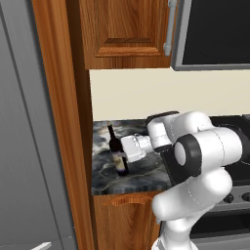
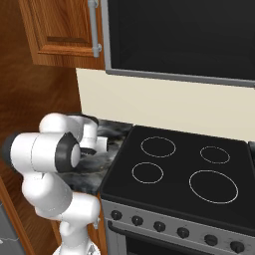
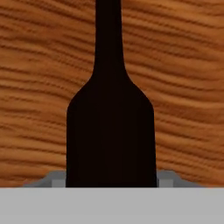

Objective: There is a wine glass and glass cup on the dining counter. Place the wine bottle next to the wine glass and the juice bottle next to the glass cup.

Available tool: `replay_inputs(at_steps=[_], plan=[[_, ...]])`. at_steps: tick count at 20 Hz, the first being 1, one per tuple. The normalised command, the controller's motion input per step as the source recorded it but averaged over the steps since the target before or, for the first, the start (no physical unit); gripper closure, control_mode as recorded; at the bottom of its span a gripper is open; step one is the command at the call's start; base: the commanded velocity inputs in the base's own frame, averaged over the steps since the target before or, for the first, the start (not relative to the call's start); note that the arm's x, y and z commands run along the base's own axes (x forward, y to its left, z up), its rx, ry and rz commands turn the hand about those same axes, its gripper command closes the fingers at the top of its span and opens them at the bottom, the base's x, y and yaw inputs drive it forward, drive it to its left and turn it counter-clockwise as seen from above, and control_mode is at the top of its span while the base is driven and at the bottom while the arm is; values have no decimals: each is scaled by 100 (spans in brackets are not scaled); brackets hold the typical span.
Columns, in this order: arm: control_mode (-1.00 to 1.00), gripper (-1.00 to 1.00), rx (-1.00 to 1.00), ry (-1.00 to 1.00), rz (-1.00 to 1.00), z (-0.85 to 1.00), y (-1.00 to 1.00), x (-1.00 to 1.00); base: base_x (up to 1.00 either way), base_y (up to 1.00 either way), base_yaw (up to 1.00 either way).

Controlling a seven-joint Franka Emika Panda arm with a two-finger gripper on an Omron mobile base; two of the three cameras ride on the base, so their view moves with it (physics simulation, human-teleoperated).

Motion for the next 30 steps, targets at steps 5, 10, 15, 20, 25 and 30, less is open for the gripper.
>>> replay_inputs(at_steps=[5, 10, 15, 20, 25, 30], plan=[[-100, 100, 0, 0, -1, 14, -5, -19, 0, 0, 0], [-100, 100, 0, 0, 0, 30, -19, -29, 0, 0, 0], [-100, 100, 6, 0, 3, 49, -22, -31, 0, 0, 0], [-100, 100, 16, -1, 10, 45, -25, -36, 0, 0, 0], [-100, 100, 3, 0, 7, 41, -18, -37, 0, 0, 0], [-100, 100, 0, 0, 0, 24, -19, -35, 0, 0, 0]])
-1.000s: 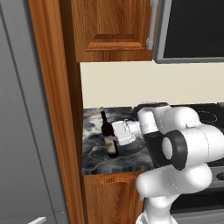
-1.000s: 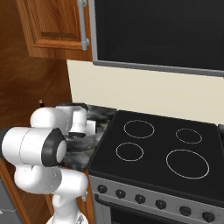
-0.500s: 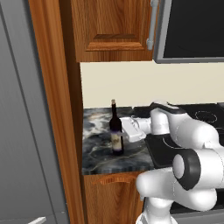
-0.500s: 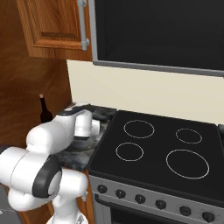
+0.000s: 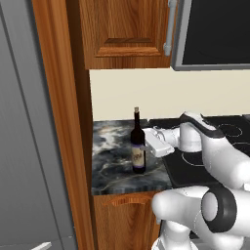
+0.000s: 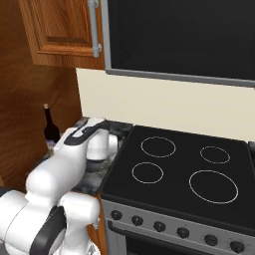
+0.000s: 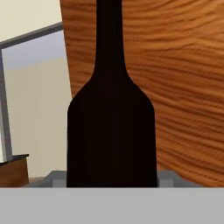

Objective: There is a wine glass and glass cup on the dining counter. Place the wine bottle next to the wine glass and the juice bottle next to the glass cup.

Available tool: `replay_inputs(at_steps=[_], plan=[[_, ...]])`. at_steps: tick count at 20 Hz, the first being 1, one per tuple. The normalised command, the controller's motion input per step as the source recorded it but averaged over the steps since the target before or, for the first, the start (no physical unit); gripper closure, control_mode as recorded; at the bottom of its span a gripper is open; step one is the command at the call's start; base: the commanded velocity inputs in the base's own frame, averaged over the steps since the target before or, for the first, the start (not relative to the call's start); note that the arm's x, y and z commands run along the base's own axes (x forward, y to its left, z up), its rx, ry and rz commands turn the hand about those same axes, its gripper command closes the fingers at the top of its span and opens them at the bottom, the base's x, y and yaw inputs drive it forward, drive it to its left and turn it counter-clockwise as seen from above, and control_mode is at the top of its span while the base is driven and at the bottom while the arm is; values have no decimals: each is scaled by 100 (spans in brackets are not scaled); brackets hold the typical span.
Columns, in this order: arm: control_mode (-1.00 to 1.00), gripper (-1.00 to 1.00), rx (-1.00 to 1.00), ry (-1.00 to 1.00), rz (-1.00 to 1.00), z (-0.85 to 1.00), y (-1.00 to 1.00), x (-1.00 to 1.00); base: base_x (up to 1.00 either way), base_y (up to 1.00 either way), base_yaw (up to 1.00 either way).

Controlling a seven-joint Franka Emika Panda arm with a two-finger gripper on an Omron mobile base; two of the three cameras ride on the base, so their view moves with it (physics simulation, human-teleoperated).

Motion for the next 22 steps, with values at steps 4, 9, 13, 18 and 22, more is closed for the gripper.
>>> replay_inputs(at_steps=[4, 9, 13, 18, 22], plan=[[-100, 100, 0, 0, 0, 21, -17, -29, 0, 0, 0], [-100, 100, 0, -1, 0, 12, -17, -32, 0, 0, 0], [-100, 100, 0, 0, -1, 11, -19, -22, 0, 0, 0], [-100, 100, 0, 0, -1, 4, -4, -8, 0, 0, 0], [-100, 100, 0, 0, 0, 0, 0, 0, 0, 0, 0]])
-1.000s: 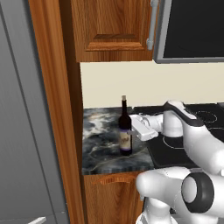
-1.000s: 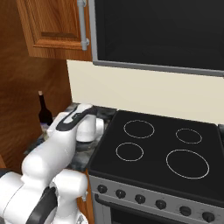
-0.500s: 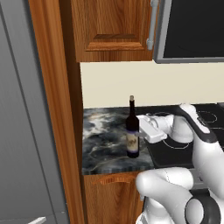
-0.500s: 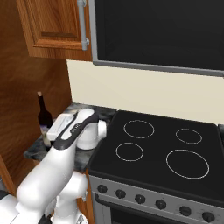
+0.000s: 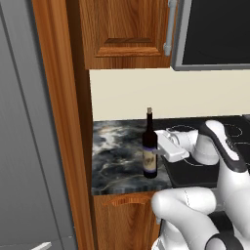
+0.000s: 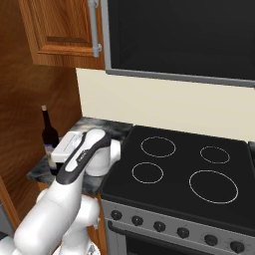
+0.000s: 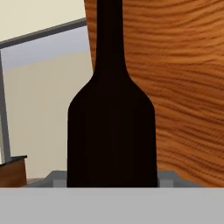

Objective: There is a wine glass and glass cup on the dining counter. Place the wine bottle next to the wine glass and the juice bottle next to the glass cup.

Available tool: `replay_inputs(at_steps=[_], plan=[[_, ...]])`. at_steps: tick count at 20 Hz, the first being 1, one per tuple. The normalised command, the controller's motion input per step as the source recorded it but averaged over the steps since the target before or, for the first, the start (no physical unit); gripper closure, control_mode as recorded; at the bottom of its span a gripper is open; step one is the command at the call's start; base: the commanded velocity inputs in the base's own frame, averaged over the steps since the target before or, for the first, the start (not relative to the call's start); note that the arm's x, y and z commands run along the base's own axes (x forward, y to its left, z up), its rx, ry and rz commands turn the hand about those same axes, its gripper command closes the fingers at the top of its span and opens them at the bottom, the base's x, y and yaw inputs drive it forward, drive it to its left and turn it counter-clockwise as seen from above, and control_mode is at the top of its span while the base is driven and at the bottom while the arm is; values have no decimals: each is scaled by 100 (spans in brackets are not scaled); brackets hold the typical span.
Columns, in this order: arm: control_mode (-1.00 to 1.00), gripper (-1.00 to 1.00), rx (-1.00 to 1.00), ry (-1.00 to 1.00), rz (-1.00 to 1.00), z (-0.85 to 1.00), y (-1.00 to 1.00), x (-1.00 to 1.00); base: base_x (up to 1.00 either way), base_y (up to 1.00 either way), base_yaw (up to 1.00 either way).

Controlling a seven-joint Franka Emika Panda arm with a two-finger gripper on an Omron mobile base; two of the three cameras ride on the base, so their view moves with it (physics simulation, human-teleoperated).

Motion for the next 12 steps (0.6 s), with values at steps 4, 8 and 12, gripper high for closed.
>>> replay_inputs(at_steps=[4, 8, 12], plan=[[-100, 100, 0, 0, 0, 0, 0, 0, 0, 0, 0], [-100, 100, 0, 0, 0, 0, 0, 0, 0, 0, 0], [100, 100, 0, 0, 0, 0, 0, 0, -11, 4, 1]])
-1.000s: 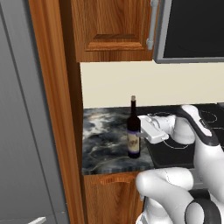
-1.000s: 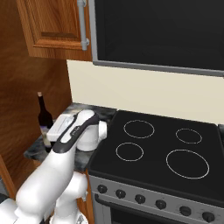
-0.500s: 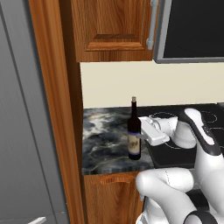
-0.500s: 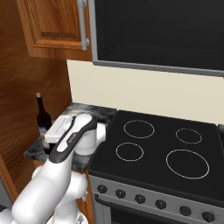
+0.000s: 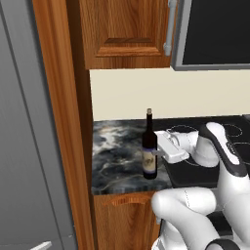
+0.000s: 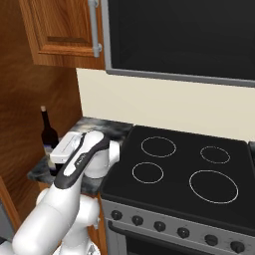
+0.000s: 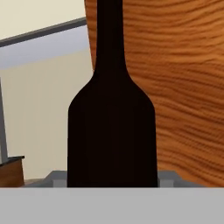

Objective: There is a wine glass and glass cup on the dining counter. Place the wine bottle next to the wine glass and the juice bottle next to the glass cup.

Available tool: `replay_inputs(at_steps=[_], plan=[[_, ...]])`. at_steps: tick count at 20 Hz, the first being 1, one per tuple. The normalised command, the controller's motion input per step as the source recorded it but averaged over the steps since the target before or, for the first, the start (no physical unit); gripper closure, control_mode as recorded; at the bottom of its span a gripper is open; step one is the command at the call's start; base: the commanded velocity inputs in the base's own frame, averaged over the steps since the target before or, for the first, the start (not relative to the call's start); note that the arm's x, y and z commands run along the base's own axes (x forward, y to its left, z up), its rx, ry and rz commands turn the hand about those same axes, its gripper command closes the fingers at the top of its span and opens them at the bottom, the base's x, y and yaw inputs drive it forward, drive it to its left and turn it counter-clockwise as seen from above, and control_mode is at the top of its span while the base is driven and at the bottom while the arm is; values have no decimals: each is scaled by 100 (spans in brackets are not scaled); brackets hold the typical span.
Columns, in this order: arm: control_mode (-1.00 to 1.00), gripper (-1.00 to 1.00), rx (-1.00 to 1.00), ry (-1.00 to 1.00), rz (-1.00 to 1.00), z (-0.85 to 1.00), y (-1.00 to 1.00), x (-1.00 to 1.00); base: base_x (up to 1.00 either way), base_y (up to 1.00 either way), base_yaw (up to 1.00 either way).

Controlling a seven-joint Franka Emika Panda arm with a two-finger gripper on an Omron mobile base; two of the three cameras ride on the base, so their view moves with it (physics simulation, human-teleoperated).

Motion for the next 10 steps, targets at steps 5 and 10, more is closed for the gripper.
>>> replay_inputs(at_steps=[5, 10], plan=[[100, 100, 0, 0, 0, 0, 0, 0, -58, 17, 4], [100, 100, 0, 0, 0, 0, 0, 0, -66, 22, 14]])
